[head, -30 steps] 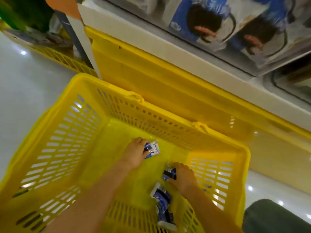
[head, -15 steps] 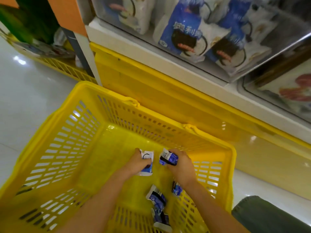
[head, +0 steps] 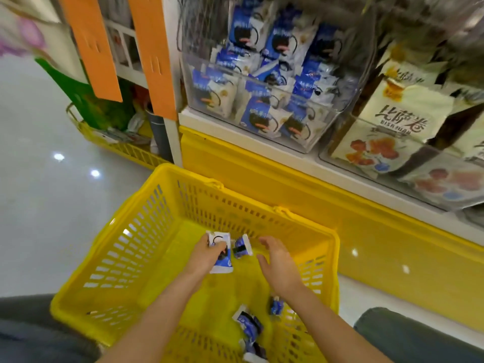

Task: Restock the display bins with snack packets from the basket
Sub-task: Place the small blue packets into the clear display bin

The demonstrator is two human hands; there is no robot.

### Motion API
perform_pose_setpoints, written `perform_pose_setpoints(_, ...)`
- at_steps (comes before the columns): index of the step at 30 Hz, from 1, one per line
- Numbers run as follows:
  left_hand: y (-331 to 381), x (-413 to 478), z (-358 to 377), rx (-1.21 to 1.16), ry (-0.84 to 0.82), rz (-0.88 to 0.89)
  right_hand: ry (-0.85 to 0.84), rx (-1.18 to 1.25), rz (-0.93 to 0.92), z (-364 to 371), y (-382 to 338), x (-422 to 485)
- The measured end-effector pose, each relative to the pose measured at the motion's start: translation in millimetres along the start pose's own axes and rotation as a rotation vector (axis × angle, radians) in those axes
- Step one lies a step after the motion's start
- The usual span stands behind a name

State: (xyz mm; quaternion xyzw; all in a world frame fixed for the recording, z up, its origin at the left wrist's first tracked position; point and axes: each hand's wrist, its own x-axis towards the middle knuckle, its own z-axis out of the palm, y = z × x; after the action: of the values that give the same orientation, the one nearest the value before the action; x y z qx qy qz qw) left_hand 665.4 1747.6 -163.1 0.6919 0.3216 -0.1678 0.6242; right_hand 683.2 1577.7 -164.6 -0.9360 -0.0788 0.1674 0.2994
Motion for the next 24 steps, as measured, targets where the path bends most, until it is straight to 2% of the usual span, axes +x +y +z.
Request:
perform_pose_setpoints(4, 11.9, -9.4, -30.1, 0.042, 0.042, 0.148, -0.126, -0.124, 0.091, 4.8, 21.4, 8.0)
perform_pose_setpoints(8, 19.7, -11.4, -47.4, 0.014, -0.018, 0.181, -0.222, -0.138, 0.236, 27.0, 30.2, 34.0)
perform_pose_setpoints(14, 3.4, 6.5, -60.5, 0.02, -0.01, 0.107, -0.215, 0.0, 0.403, 69.7, 37.5, 67.9)
perform_pose_setpoints(18, -12.1, 15.3, -62.5, 0.034, -0.025, 0.009, -0.162, -0.014, 0.463, 86.9, 41.5, 82.3)
perform_pose_setpoints(21, -22.3, 20.2, -60.2, 0.09, -0.025, -0.042, -0.133, 0.015, 0.431, 90.7, 38.6, 82.3)
perform_pose_setpoints(24, -31.1, 22.5, -54.8, 0.1, 0.005, -0.105, -0.051, 0.1, 0.285, 86.1, 23.4, 72.7)
